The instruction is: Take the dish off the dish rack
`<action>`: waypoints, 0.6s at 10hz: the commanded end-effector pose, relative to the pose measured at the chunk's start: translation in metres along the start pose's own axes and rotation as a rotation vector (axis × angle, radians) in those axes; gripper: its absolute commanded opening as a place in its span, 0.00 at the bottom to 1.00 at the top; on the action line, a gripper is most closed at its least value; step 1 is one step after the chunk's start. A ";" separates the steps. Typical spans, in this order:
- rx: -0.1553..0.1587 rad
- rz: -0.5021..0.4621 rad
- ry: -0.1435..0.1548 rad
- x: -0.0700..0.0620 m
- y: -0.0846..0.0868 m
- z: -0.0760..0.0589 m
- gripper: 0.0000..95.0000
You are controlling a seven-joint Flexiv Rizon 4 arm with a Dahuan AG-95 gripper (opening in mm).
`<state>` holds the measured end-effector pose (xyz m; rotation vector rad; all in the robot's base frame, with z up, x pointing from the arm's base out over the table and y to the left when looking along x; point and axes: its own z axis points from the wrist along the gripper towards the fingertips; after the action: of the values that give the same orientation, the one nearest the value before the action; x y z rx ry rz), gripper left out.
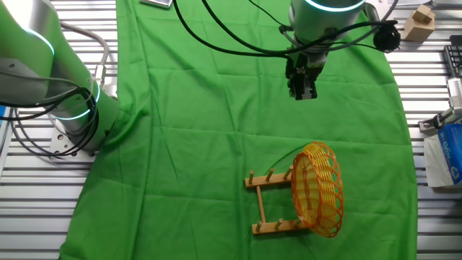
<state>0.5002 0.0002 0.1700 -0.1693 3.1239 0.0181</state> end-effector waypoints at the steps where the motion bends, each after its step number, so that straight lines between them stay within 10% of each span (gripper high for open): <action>1: 0.000 -0.074 0.000 0.000 0.000 0.000 0.00; 6: -0.019 -0.280 0.006 -0.006 -0.007 0.003 0.00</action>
<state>0.5039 -0.0047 0.1674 -0.5320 3.0795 0.0342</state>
